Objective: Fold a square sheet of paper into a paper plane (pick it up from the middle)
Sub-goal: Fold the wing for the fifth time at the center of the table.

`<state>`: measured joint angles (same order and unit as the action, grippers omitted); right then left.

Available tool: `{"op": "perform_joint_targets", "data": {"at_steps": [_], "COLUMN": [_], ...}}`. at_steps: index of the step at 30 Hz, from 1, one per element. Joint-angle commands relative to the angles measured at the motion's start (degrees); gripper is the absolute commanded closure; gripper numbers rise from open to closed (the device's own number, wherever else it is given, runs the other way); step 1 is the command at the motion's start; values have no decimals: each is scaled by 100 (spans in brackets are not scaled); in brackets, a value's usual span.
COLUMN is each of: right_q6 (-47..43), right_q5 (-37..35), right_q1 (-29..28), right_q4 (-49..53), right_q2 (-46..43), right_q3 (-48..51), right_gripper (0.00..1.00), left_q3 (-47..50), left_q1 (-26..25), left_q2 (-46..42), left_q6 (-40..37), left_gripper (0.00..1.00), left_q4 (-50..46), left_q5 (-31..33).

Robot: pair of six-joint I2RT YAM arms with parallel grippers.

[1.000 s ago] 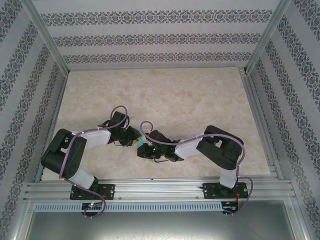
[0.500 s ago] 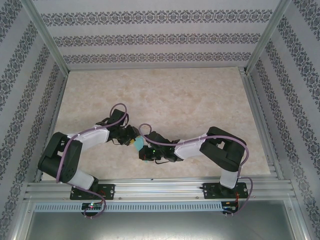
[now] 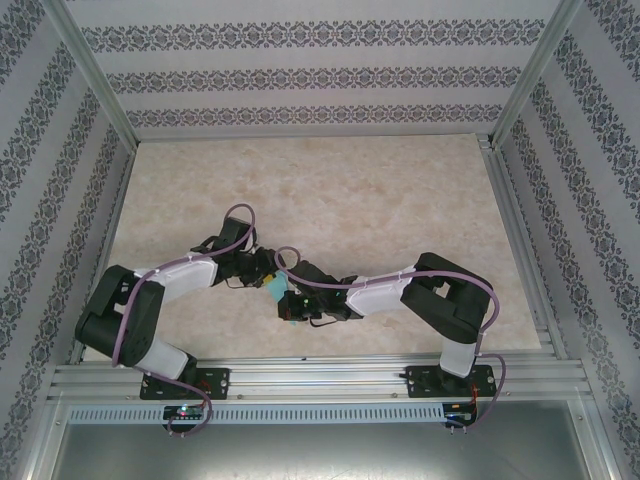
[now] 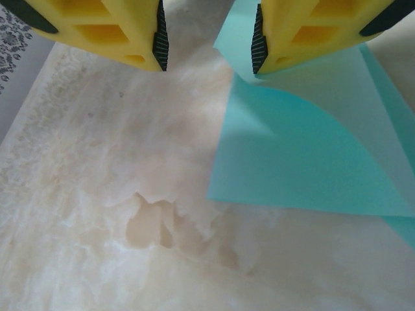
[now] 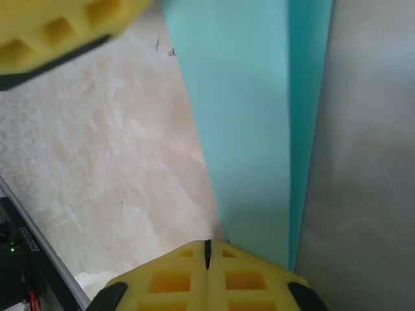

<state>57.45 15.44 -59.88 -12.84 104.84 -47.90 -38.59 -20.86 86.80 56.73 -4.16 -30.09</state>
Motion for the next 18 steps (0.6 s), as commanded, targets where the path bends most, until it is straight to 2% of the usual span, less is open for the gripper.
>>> {"op": "perform_joint_targets", "data": {"at_steps": [1,3,8,18], "right_q6": [-6,-33,-175,-296], "right_q5": [-235,-252,-382,-349], "right_q1": [-42,-46,-58,-59], "right_q4": [725,856,1413,1606], "right_q2": [155,151,151,216], "right_q3": [106,92,-50,-129], "right_gripper": [97,99,100,100], "left_q3": [54,78,183,-137], "left_q1": [103,195,593,1597], "left_q2": [263,403,605,962], "left_q6": [-260,-318,-361,-837], "left_gripper": [58,59,59,58], "left_q4": [302,280,430,319], "left_q5": [144,320,234,-391]}}
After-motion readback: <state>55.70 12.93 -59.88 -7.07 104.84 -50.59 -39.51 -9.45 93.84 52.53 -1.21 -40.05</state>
